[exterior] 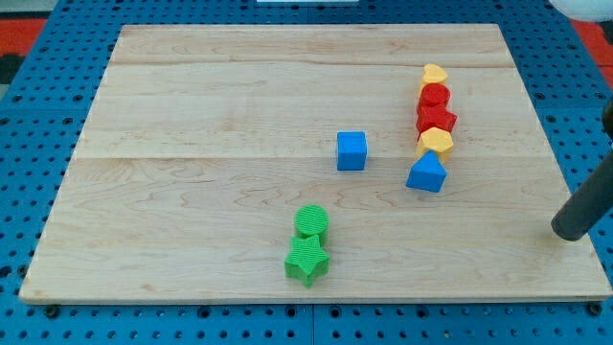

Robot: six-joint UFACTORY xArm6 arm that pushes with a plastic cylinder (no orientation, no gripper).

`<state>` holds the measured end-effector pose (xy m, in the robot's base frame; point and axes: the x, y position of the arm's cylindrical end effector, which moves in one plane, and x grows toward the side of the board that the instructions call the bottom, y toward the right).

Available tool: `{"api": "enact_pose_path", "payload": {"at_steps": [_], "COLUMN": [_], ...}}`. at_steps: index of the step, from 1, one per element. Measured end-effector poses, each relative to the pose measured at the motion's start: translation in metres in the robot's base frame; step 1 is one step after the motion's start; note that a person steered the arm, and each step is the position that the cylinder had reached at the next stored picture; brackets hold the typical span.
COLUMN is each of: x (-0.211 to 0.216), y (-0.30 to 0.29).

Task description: Push the red star left above the cube

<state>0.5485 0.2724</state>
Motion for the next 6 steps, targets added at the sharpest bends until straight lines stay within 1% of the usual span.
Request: {"api": "enact_pose_path", "payload": {"at_steps": [1,2,3,4,5,6], "x": [-0.036,-0.070,-0.075,-0.129,-0.152,-0.175], "y": [0.001,-0.012,-0.027,-0.036,-0.095,-0.199]}}
